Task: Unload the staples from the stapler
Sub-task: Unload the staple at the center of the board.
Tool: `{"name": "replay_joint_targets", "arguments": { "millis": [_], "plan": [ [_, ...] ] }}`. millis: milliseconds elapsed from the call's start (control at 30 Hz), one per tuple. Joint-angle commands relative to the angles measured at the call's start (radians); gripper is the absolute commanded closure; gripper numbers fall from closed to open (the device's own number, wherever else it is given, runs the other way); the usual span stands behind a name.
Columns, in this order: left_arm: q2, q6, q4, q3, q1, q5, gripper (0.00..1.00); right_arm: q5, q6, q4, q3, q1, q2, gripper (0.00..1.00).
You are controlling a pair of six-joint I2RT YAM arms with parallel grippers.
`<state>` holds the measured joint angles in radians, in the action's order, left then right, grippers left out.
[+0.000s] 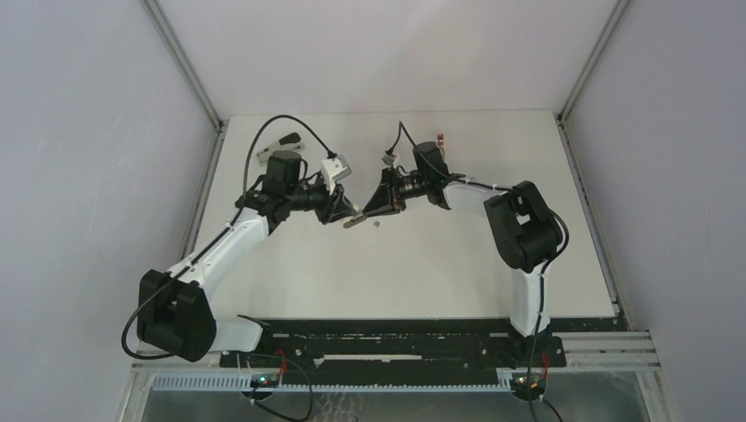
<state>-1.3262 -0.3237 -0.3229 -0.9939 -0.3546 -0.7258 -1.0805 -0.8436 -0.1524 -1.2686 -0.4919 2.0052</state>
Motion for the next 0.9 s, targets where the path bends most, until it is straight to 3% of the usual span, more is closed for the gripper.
{"name": "replay_joint_targets", "arguments": {
  "millis": [0, 233, 367, 867],
  "plan": [
    [0.039, 0.002, 0.044, 0.018, -0.009, -0.063, 0.98, -0.011, -0.018, -0.057, -0.001, -0.012, 0.009, 0.74],
    [0.046, 0.006, 0.055, 0.027, -0.010, -0.061, 0.98, -0.034, -0.040, -0.084, -0.001, -0.022, 0.015, 0.82],
    [0.047, 0.017, 0.074, 0.033, -0.010, -0.044, 0.98, -0.049, -0.077, -0.128, 0.008, -0.021, 0.012, 1.00],
    [0.096, 0.076, 0.216, 0.117, -0.002, 0.055, 0.99, -0.002, -0.079, -0.114, 0.032, 0.056, -0.018, 1.00]
  ]
}}
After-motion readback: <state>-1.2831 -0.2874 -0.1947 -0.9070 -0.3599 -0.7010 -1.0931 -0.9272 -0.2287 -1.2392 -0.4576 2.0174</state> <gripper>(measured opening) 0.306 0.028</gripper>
